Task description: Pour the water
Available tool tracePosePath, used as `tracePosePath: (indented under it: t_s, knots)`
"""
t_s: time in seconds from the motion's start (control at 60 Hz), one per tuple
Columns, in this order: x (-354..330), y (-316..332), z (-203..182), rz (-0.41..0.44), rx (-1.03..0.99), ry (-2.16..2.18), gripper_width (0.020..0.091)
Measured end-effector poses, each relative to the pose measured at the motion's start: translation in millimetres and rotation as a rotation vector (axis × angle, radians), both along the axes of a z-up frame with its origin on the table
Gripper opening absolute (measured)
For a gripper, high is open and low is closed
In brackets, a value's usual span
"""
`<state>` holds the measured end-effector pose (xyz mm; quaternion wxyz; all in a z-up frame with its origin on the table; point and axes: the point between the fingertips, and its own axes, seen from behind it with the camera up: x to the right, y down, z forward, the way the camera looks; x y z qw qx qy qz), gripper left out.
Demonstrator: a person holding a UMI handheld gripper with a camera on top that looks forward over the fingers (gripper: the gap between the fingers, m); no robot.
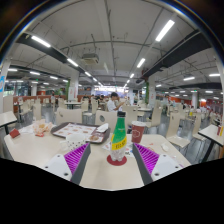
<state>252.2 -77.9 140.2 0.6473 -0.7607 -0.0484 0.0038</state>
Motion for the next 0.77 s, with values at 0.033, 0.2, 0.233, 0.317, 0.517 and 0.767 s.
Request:
tracePosePath:
  t_s: [0.033, 0.2, 0.233, 0.317, 0.517, 0.767]
  knots:
    - [-3.9, -19.2, -0.2, -0.008, -0.003, -0.010, 0.0855]
    - [-37.6, -91.0, -0.4, 0.005, -0.015, -0.010, 0.0849]
    - [-45.3, -100.1, -3.4, 0.014, -0.023, -0.011, 0.0851]
    - [-59.1, -126.1, -5.6, 0.030, -0.023, -0.023, 0.0850]
    - [-64.4, -155.3, -9.9, 0.006, -0.013, -0.037, 0.0846]
    - [-67.2, -157.2, -8.4, -0.014, 0.012, -0.072, 0.0848]
